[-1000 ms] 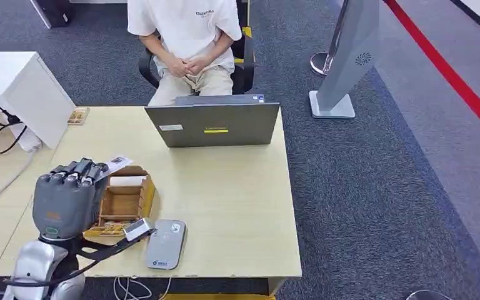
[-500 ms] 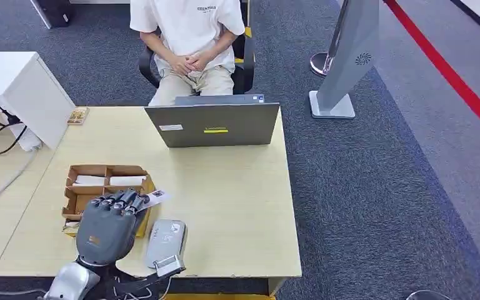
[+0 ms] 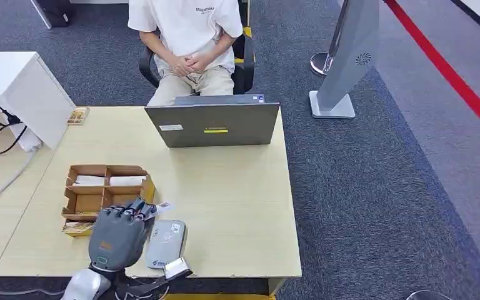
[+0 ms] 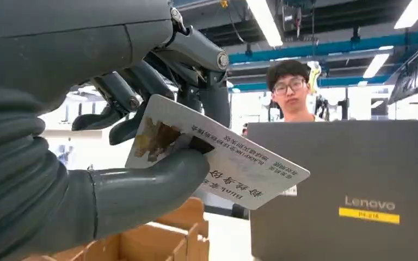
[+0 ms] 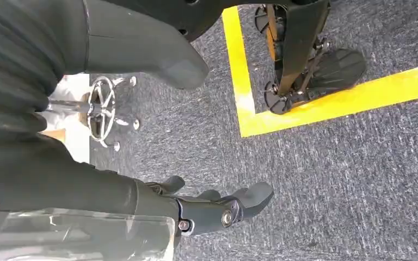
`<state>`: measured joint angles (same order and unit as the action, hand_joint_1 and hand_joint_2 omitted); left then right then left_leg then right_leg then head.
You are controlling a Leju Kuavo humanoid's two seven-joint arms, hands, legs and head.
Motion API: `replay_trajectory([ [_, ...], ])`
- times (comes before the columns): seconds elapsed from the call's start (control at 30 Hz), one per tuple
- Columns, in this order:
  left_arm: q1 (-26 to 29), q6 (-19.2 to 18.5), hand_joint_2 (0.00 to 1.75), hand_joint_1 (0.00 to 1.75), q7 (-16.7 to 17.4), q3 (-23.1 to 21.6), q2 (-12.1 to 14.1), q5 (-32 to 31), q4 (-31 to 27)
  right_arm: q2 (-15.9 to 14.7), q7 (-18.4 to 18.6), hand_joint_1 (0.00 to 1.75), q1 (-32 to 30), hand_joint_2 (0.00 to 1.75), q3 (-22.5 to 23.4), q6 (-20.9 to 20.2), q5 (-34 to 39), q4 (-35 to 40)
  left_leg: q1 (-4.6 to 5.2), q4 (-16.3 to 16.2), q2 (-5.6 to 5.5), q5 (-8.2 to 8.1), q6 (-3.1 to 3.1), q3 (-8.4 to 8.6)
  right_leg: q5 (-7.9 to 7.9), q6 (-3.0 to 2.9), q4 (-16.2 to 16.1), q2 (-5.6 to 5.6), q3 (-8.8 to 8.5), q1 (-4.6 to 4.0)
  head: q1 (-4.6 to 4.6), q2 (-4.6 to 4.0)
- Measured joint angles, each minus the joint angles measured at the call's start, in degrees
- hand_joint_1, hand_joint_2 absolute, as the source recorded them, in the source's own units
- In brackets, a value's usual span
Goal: Pass the card to the sensor for recognition and then transmit it.
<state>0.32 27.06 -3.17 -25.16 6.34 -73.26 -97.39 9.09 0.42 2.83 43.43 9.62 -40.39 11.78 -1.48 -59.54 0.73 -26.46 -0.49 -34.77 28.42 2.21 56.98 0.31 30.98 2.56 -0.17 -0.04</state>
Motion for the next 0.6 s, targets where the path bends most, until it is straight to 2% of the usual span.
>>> replay_trajectory([
  [0.33,0.58,-2.49,1.75,1.75,1.36,0.00,-0.72,-0.72,2.47,0.02,0.07,0.00,0.00,1.75,0.72,-0.02,-1.01,0.02,0.00,0.00,-0.01,0.00,0.00,0.00,0.00,0.00,0.00,-0.02,0.00,0.00,0.00,0.00],
  [0.6,0.61,-3.08,1.75,1.75,2.03,0.00,-0.85,-1.18,4.72,0.02,0.20,0.00,0.00,1.75,0.87,-0.20,-1.42,0.04,0.00,0.00,-0.02,0.00,0.00,-0.01,0.00,0.00,0.00,-0.02,0.00,0.00,0.00,0.00],
])
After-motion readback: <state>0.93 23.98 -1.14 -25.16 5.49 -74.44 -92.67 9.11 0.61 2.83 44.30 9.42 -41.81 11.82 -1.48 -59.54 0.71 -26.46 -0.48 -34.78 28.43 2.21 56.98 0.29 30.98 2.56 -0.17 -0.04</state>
